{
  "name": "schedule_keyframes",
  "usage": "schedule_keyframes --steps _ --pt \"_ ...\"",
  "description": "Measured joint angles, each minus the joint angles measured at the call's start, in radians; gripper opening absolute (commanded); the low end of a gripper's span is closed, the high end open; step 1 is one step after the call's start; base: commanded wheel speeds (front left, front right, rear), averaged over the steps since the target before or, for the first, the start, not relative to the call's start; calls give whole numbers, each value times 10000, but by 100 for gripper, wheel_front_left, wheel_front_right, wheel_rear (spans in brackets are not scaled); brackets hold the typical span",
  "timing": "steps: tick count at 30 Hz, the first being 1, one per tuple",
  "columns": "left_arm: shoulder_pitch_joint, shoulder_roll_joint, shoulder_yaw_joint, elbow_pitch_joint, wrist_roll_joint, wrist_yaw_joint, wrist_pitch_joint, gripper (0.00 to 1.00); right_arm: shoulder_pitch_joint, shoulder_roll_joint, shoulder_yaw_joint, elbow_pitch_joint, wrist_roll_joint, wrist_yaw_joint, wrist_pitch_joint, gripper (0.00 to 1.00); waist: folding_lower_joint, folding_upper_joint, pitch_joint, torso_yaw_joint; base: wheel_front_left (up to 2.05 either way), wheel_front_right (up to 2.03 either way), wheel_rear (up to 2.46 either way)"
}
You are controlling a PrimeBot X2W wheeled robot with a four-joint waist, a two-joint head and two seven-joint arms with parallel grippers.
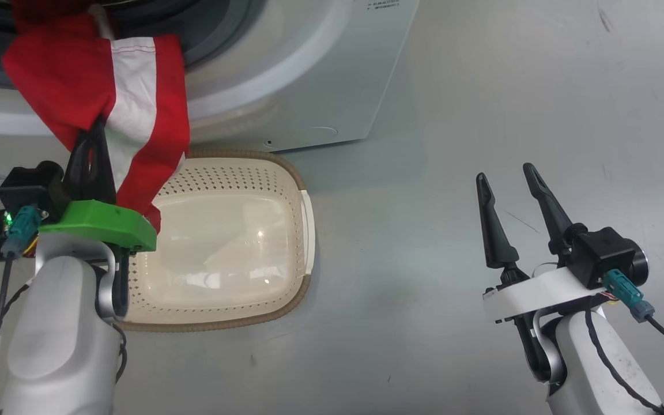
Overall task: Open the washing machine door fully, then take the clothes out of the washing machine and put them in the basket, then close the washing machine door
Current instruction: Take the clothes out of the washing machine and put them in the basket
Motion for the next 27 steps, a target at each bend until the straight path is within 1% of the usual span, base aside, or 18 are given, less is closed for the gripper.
schedule_keyframes --steps 9,12,16,18,22,27 --pt "666 -125 -433 -1659 351 15 -12 0 57 -140 -40 -61 -86 4 0 100 0 0 -53 361 0 0 0" --pt "1240 -192 -679 -1839 345 13 -10 0 56 -155 -44 -94 -88 4 0 100 0 0 -24 457 0 0 0" --pt "1953 -207 -800 -1624 268 -6 199 0 57 -140 15 -92 -88 6 0 100 0 0 1 470 0 0 0" --pt "2161 -222 -920 -1475 196 -94 370 0 56 -138 17 -96 -88 6 0 100 0 0 21 466 0 0 0" --pt "2275 -224 -1195 -1011 123 -307 857 0 52 -128 111 -123 -90 69 0 100 0 0 94 432 0 0 0" --pt "2209 -209 -1264 -412 65 -399 1254 0 10 -123 211 -180 -105 113 0 100 0 0 259 314 0 0 0"
